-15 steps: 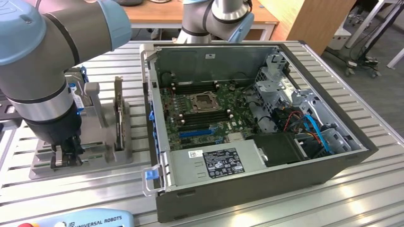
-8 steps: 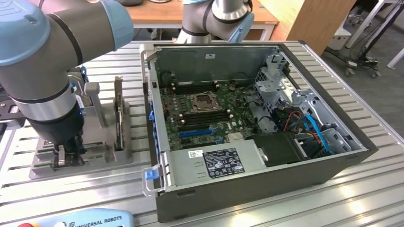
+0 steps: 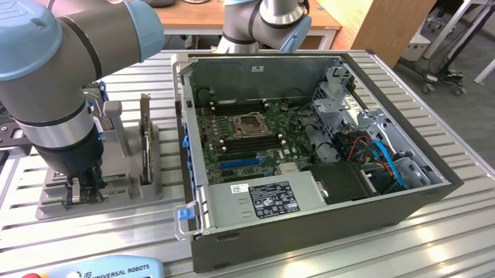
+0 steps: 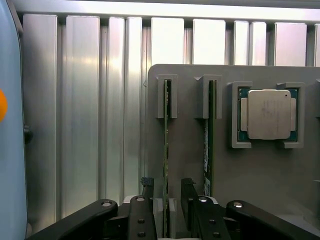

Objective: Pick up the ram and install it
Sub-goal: 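Pick up the ram and move it above insertion slot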

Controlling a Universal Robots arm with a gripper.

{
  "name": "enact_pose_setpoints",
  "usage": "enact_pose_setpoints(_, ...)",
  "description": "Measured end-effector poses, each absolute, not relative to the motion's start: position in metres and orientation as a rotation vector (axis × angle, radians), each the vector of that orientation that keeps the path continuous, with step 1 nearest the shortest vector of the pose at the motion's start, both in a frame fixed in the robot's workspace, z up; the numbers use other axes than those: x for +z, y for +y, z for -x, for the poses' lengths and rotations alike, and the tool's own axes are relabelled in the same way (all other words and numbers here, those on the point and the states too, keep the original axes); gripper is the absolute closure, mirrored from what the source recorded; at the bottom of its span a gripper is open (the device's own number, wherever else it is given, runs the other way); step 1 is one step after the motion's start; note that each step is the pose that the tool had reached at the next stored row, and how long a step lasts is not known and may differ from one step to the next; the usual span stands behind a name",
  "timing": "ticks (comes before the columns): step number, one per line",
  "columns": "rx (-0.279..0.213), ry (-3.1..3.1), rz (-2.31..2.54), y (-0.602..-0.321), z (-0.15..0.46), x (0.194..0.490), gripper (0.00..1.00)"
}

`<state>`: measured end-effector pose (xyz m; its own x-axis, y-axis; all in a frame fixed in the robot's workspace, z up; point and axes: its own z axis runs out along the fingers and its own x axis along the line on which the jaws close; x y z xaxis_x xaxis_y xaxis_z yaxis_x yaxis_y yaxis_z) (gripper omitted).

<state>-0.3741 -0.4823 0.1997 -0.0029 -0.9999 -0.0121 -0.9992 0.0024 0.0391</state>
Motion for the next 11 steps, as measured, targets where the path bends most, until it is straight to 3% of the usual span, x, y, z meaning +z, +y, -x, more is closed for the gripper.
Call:
enact_pose_setpoints(7,-0.057,-2.211,-2.205,-0.4823,0.3741,0.1997,0.66)
enact_pose_setpoints(8,-0.057,-2.211,-2.205,-0.4823,0.3741,0.1997,0.73)
enact_pose_setpoints(11,-0.057,-2.211,-2.205,-0.4823,0.3741,0.1997,0.73)
